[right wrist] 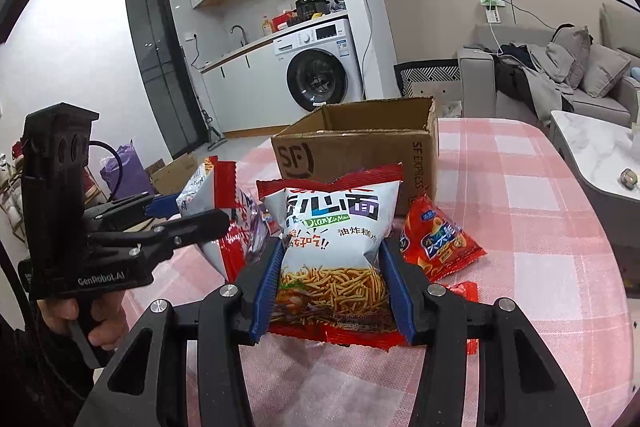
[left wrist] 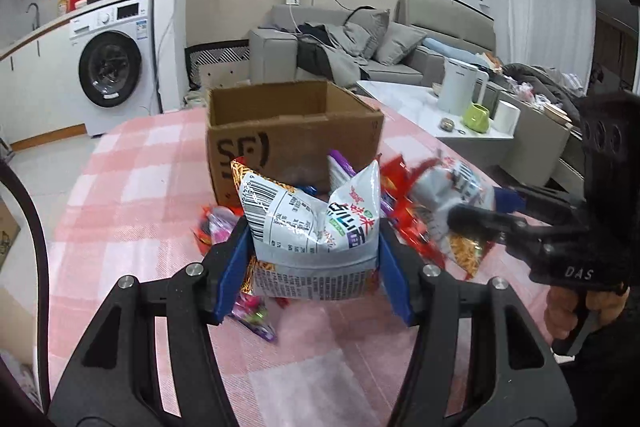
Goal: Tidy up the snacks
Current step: 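Grasp the white snack bag with the left gripper while the right carries noodles into the box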
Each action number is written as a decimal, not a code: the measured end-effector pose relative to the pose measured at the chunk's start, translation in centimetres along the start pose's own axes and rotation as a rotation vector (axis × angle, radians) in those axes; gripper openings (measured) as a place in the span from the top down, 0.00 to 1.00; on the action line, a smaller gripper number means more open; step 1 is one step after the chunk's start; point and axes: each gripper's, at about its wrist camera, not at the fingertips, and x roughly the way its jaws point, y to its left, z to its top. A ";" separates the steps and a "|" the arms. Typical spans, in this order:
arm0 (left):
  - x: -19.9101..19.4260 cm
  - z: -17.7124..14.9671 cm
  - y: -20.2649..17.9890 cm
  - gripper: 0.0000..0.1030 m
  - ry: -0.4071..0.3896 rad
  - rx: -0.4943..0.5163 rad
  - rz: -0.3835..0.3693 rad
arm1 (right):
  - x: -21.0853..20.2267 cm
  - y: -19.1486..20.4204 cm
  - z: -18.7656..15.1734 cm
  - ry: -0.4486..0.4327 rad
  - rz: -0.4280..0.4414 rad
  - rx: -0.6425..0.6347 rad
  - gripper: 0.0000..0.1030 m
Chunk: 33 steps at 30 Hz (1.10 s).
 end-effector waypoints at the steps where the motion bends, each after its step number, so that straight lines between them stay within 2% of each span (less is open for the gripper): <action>1: -0.1 0.4 0.2 0.45 -0.002 -0.001 0.008 | 0.1 -0.1 0.3 -0.002 -0.002 0.003 0.52; 7: 0.1 2.6 1.1 0.45 -0.011 0.012 0.058 | 0.1 -0.1 2.3 -0.027 -0.029 0.012 0.52; 17: 2.5 6.5 2.6 0.45 -0.038 0.012 0.084 | 1.1 -0.8 6.6 -0.064 -0.061 0.026 0.52; 24: 4.7 9.9 3.6 0.45 -0.050 0.008 0.102 | 3.6 -1.3 10.0 -0.060 -0.052 0.034 0.52; 33: 9.4 14.0 5.5 0.44 -0.042 -0.013 0.129 | 7.8 -2.2 13.3 -0.050 -0.063 0.036 0.51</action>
